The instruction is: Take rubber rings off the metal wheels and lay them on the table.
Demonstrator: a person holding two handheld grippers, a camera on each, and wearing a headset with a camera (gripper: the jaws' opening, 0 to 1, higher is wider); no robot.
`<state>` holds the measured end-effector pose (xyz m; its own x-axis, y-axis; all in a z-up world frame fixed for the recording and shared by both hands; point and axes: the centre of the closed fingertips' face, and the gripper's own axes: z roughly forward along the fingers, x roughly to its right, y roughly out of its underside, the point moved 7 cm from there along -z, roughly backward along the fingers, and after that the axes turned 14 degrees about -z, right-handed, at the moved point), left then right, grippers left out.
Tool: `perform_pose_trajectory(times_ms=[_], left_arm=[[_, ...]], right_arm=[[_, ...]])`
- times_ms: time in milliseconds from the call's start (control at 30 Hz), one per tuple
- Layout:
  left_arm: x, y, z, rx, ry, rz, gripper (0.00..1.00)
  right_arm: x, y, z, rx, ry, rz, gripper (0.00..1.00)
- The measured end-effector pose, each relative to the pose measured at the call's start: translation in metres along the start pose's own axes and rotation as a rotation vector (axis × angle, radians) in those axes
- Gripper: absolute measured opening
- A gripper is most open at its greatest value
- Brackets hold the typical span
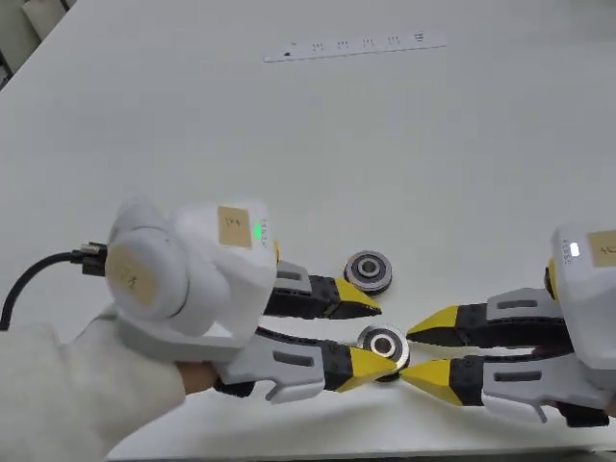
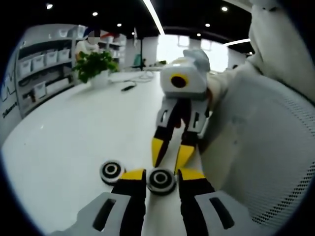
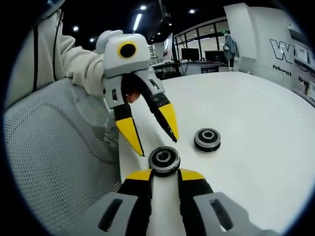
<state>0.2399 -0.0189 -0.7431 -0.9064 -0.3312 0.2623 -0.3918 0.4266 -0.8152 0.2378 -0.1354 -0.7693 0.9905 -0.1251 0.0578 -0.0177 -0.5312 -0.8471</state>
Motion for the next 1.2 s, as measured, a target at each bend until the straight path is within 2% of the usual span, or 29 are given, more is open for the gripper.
perform_pose_trajectory(times_ms=[233, 267, 333, 467, 567, 967, 1200], left_arm=[[-0.002, 0.014, 0.004, -0.044, -0.019, -0.001, 0.22], [-0.002, 0.012, 0.004, -0.019, -0.020, 0.009, 0.21], [-0.002, 0.011, 0.003, -0.027, -0.021, -0.001, 0.20], [-0.002, 0.012, 0.002, -0.019, -0.027, 0.013, 0.17], [0.003, 0.012, 0.003, -0.014, -0.014, 0.030, 0.15], [0.001, 0.010, 0.005, 0.003, -0.019, 0.036, 0.14], [-0.001, 0.010, 0.006, 0.009, -0.026, 0.027, 0.14]], right_arm=[[0.000, 0.001, 0.002, -0.003, 0.002, -0.007, 0.16], [0.000, 0.002, 0.002, -0.005, 0.005, -0.009, 0.15], [-0.001, 0.002, 0.002, -0.002, 0.006, -0.008, 0.15], [-0.002, 0.002, 0.002, 0.000, 0.012, -0.018, 0.15], [-0.002, 0.002, 0.002, -0.004, 0.016, -0.032, 0.14], [-0.002, 0.001, 0.002, -0.014, 0.029, -0.086, 0.12], [-0.001, 0.002, 0.001, -0.029, 0.045, -0.109, 0.05]])
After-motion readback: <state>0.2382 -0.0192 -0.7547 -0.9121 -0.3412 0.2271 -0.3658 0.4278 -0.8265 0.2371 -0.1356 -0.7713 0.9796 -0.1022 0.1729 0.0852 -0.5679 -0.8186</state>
